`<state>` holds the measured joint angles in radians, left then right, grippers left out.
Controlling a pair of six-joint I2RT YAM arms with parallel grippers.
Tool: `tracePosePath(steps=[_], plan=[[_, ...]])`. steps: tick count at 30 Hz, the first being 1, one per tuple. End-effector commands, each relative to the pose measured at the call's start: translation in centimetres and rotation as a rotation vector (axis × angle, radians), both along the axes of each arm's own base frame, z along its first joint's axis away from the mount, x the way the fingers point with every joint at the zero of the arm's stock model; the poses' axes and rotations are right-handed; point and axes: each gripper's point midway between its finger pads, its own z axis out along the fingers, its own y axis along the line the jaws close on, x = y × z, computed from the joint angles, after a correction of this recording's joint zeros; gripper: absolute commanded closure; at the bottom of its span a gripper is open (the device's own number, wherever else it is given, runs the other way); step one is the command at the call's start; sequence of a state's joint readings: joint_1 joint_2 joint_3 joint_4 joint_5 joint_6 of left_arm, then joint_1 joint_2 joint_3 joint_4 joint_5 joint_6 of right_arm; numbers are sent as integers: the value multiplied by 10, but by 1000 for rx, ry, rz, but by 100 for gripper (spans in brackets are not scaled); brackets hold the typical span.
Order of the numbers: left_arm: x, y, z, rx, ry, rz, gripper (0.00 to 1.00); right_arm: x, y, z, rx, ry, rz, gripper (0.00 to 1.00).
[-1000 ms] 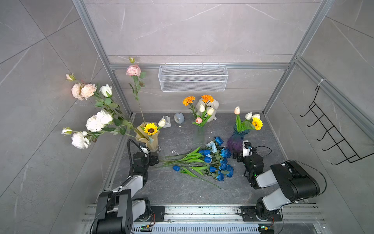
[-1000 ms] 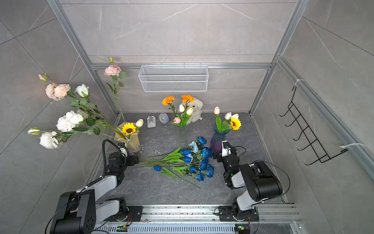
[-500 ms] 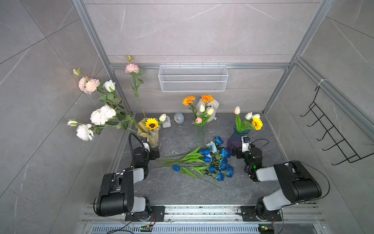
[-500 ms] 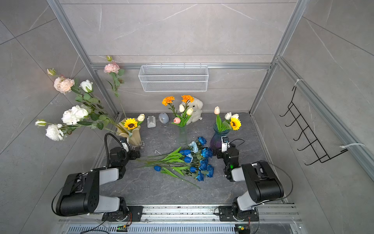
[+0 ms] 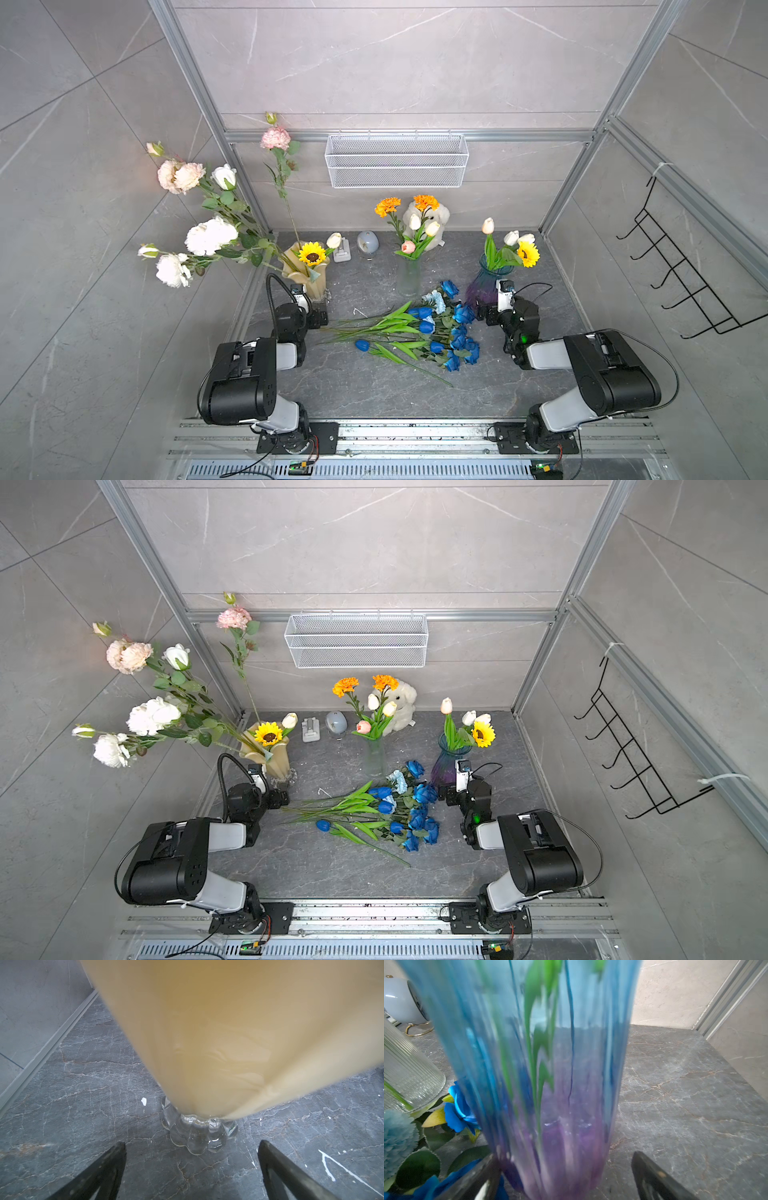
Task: Pick out blue flowers from the vase
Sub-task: Move the vase to the center of the board, then reset both arms
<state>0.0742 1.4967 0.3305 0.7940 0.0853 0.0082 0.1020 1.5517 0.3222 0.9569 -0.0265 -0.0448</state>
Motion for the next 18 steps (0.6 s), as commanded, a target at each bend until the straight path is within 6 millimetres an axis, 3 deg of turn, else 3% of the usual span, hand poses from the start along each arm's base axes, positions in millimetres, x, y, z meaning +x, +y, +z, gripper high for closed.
tracePosePath(steps=[1,18], plan=[[13,1,22,9,-89,-13,0,6,-5,12,12,-26,-29,0],[14,1,22,6,-81,-15,0,8,-9,11,12,-21,-51,0]])
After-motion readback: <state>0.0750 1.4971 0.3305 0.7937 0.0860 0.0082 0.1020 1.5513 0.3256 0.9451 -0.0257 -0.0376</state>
